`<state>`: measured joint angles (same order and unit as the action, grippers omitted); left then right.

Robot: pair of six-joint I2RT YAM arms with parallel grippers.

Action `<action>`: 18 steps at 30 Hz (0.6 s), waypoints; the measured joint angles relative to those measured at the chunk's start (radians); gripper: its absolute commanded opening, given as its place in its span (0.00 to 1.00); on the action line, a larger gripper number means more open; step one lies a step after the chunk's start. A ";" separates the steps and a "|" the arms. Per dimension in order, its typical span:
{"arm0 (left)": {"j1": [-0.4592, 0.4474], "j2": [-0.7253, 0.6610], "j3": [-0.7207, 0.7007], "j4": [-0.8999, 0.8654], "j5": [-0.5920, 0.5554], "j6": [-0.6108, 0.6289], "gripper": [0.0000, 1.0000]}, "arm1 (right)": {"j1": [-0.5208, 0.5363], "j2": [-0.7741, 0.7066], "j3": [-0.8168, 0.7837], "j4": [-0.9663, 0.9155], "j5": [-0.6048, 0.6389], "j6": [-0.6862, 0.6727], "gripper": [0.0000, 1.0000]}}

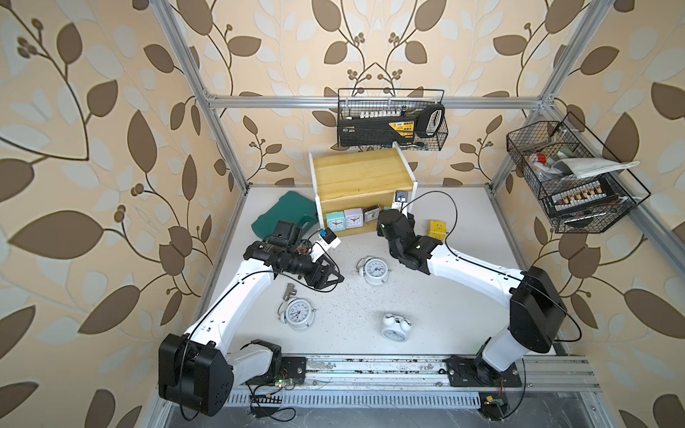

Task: Place the alarm clocks on the shelf by style
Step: Place the alarm on the shelf.

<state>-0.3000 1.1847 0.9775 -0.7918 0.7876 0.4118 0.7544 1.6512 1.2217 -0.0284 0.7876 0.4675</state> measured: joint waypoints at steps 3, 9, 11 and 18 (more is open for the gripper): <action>0.000 0.000 0.000 0.000 0.000 0.000 0.70 | 0.003 0.020 -0.005 -0.021 0.002 0.002 0.65; 0.000 0.000 0.000 0.000 0.000 0.000 0.70 | -0.003 0.023 -0.005 -0.044 -0.012 -0.001 0.67; 0.000 0.000 0.000 0.000 0.000 0.000 0.70 | -0.005 0.030 -0.005 -0.060 -0.017 -0.001 0.67; 0.000 0.000 0.000 0.000 0.000 0.000 0.70 | -0.005 0.033 -0.005 -0.080 -0.025 -0.023 0.60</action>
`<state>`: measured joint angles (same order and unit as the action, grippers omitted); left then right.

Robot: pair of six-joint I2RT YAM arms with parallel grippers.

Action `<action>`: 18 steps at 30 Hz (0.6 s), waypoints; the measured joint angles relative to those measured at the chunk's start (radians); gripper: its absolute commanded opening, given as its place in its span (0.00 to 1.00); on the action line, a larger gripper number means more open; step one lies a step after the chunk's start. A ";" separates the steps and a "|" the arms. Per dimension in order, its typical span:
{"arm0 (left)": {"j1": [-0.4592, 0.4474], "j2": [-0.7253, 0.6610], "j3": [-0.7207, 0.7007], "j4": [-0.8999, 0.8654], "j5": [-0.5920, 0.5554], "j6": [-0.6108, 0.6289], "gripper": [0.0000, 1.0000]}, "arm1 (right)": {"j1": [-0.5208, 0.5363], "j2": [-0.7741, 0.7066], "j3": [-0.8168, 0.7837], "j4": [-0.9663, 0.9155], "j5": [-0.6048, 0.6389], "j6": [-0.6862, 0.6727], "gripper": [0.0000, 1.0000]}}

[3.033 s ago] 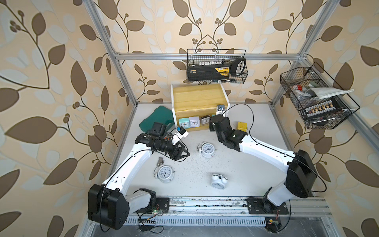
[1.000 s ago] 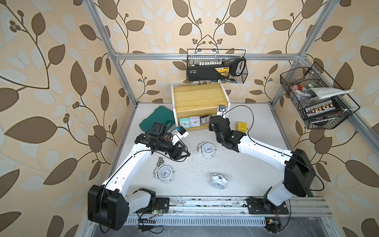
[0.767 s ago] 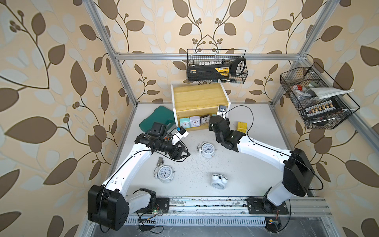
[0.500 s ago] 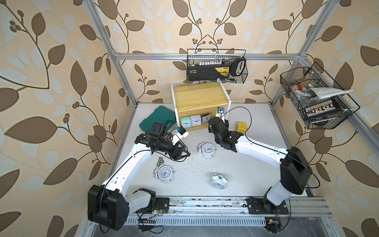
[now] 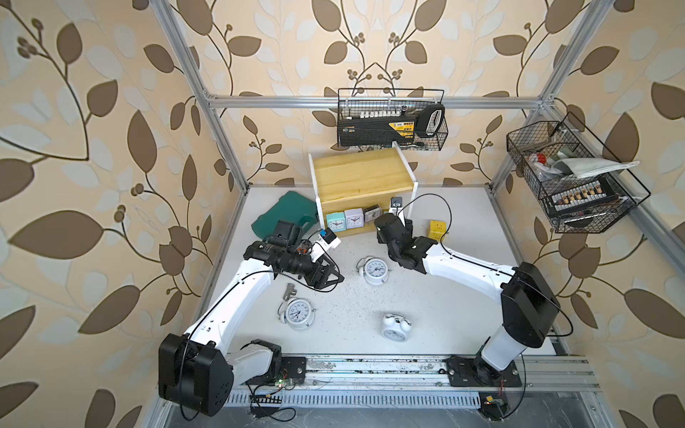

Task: Place the alarm clocks on the shelf by style
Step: Place the alarm on the shelf.

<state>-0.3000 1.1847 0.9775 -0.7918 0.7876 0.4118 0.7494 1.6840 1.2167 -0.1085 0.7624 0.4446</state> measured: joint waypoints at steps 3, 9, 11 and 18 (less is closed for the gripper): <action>0.000 0.000 0.000 0.000 0.000 0.000 0.70 | 0.000 0.000 0.000 0.003 0.000 -0.010 0.57; 0.002 0.000 0.000 0.000 0.000 0.000 0.70 | 0.000 0.000 0.001 0.004 0.000 -0.027 0.53; 0.006 0.000 0.000 0.000 0.000 0.000 0.70 | -0.002 0.000 0.002 0.004 -0.001 -0.031 0.52; 0.006 0.000 0.000 0.000 0.001 0.001 0.70 | -0.020 0.000 0.008 0.004 -0.016 -0.039 0.53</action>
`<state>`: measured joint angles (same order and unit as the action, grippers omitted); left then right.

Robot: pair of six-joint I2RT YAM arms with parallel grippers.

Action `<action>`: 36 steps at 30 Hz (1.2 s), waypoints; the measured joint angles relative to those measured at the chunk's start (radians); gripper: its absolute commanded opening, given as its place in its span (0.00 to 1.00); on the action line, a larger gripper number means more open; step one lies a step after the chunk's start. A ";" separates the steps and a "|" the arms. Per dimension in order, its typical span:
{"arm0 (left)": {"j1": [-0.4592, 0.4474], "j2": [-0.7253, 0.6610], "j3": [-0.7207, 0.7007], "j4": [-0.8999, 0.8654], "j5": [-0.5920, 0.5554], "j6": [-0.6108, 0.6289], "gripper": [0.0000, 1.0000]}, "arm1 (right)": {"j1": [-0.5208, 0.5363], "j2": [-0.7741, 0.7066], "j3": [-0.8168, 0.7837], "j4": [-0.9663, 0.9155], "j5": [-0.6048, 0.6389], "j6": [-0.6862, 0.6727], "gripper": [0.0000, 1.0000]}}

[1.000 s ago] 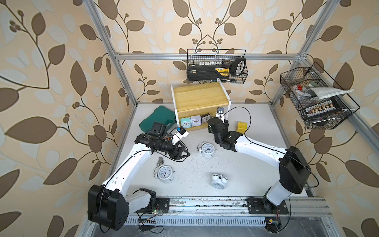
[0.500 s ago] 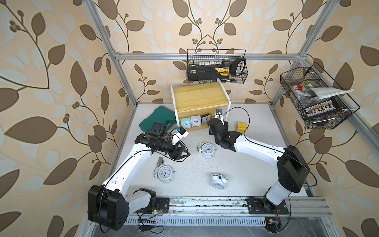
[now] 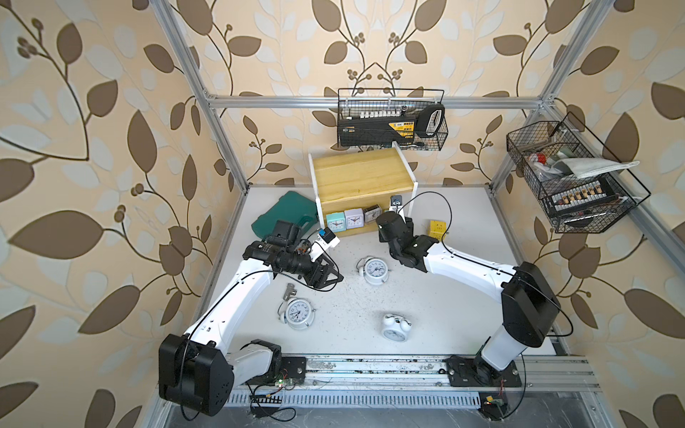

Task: Place the alarm clocks on the shelf by style
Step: Place the alarm on the shelf.

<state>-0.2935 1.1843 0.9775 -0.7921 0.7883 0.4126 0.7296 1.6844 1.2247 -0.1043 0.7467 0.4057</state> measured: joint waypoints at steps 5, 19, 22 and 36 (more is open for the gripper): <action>0.000 0.000 0.000 0.000 0.000 0.000 0.70 | -0.005 0.000 0.000 0.000 -0.007 0.000 0.59; 0.006 0.000 0.000 0.000 0.000 0.000 0.70 | -0.005 0.015 0.017 0.001 -0.026 -0.006 0.57; 0.006 0.000 0.000 0.000 0.000 0.000 0.70 | -0.005 0.018 0.019 0.001 -0.025 -0.006 0.58; 0.006 -0.001 0.000 0.000 0.000 0.001 0.70 | -0.005 0.016 0.019 -0.008 -0.034 -0.006 0.76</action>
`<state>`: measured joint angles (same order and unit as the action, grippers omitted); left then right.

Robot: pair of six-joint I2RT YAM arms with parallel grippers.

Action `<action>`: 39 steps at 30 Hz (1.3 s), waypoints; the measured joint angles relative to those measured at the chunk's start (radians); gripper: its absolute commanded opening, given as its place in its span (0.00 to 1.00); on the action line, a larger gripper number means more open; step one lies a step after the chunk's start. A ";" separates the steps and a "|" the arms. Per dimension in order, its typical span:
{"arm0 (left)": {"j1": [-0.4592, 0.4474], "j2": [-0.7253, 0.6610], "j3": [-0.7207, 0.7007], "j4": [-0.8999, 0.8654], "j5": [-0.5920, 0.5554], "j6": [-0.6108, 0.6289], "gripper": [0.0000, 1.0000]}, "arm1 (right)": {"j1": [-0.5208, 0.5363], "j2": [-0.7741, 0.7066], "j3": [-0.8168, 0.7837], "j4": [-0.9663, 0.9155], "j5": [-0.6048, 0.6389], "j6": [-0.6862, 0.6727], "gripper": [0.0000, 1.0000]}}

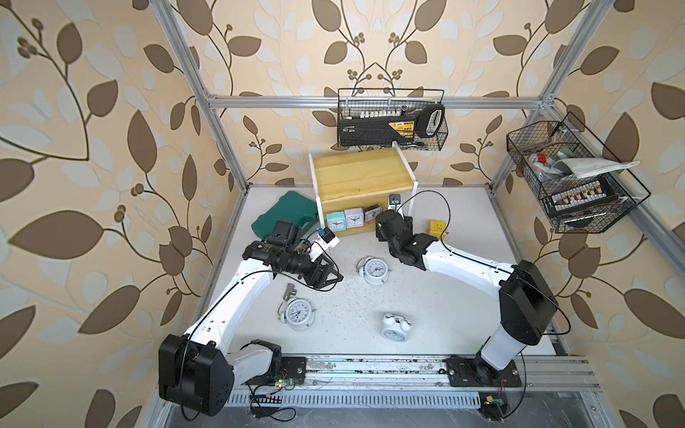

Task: Place the alarm clocks on the shelf by style
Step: Place the alarm on the shelf.

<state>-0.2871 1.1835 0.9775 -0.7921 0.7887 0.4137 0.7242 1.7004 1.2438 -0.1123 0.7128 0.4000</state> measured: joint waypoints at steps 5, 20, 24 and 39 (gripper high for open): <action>0.000 0.000 0.000 0.000 0.001 0.000 0.69 | 0.000 -0.010 0.000 -0.016 -0.010 0.002 0.81; 0.000 0.000 0.000 0.000 0.003 0.000 0.69 | 0.010 -0.141 -0.054 -0.044 -0.037 0.042 0.83; 0.000 0.000 0.000 0.000 0.003 0.000 0.70 | 0.010 -0.156 -0.081 -0.043 -0.051 0.056 0.77; 0.000 0.000 0.000 0.000 0.004 0.000 0.70 | -0.032 -0.148 -0.110 -0.032 -0.129 0.101 0.55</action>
<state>-0.2871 1.1835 0.9775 -0.7918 0.7925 0.4141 0.6918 1.5528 1.1336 -0.1444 0.5838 0.5014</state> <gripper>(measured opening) 0.696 0.550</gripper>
